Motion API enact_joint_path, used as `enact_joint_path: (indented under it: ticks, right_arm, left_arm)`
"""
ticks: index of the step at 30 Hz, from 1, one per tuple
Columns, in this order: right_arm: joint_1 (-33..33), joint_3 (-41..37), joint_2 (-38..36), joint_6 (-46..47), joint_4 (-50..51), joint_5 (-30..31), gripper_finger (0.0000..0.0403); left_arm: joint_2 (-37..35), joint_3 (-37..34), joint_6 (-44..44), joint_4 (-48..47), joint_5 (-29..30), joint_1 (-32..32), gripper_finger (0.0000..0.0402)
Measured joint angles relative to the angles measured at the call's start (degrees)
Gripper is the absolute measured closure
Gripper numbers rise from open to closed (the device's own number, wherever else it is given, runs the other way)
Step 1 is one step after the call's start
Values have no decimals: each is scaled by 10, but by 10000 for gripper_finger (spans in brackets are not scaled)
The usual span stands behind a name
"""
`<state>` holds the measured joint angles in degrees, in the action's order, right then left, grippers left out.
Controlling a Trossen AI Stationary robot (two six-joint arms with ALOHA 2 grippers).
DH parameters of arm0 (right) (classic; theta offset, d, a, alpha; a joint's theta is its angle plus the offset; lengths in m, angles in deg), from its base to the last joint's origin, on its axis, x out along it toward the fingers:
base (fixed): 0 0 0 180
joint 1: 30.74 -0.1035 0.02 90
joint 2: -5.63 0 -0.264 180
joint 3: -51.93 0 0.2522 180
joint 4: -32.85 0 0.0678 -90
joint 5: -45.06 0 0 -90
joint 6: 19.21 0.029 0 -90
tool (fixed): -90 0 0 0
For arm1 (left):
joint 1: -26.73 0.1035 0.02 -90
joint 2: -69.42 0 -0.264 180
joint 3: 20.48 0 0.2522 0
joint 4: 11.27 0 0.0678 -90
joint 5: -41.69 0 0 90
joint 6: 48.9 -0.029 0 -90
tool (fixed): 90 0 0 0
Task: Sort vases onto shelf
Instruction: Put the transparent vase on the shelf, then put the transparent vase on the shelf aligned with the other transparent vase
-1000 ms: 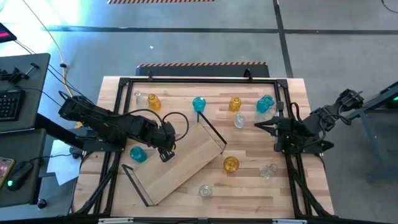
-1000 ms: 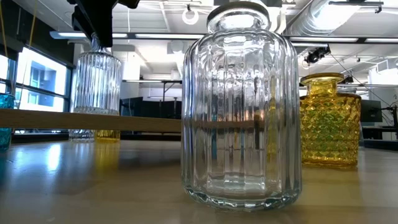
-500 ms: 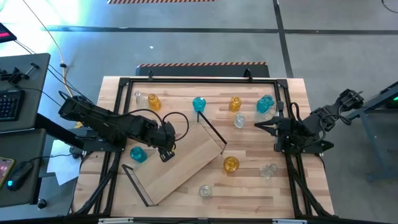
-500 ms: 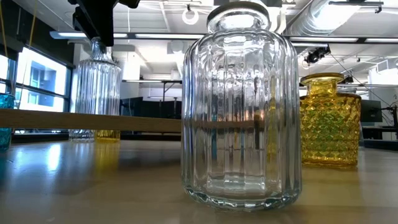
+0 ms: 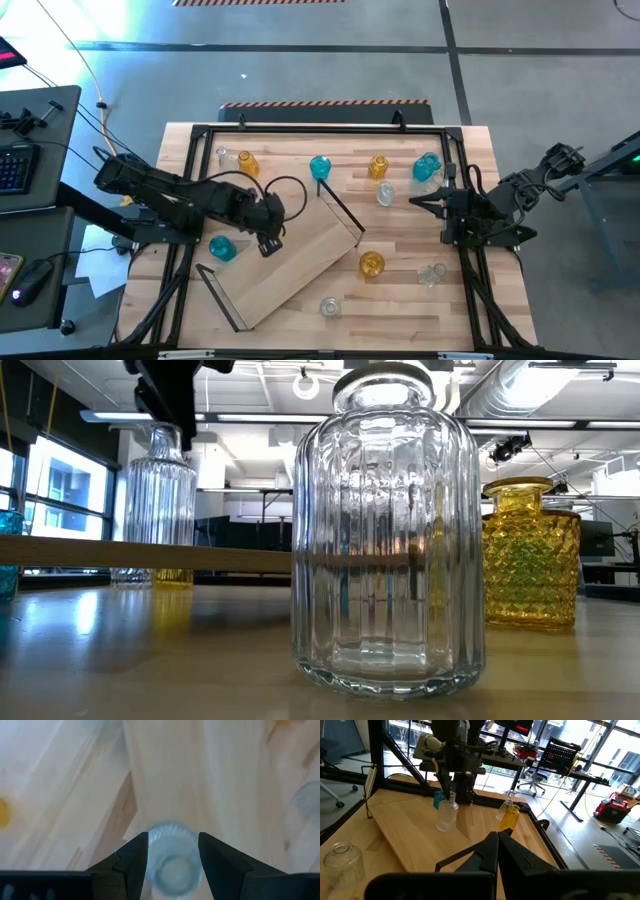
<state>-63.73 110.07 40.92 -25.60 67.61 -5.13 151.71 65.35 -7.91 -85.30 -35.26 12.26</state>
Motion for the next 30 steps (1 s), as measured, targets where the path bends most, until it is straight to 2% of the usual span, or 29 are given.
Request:
enact_joint_path:
  ticks: [7, 11, 13, 16, 19, 22, 27, 30]
  right_arm:
    - [0, 0, 0, 1, 0, 0, 402]
    - [0, 0, 0, -1, 0, 0, 402]
    - [0, 0, 0, -1, 0, 0, 402]
    - [0, 0, 0, -1, 0, 0, 402]
    - [0, 0, 0, 4, 1, -1, 402]
    - [0, 0, 0, 14, 6, -11, 402]
    - [0, 0, 0, 9, 7, -13, 402]
    - [0, 0, 0, -1, 7, -13, 402]
  left_arm:
    - [-2, 0, -36, 70, -35, 7, 236]
    - [-5, 23, -69, 72, -26, 10, 236]
    - [-6, 47, -96, 68, 2, 14, 236]
    - [-14, 93, -144, 40, 78, 23, 236]
    - [-33, 132, -172, -25, 160, 40, 236]
    - [-63, 141, -165, -84, 223, 74, 235]
    - [-113, 141, -122, -195, 237, 174, 236]
    - [-132, 141, -112, -226, 228, 241, 237]
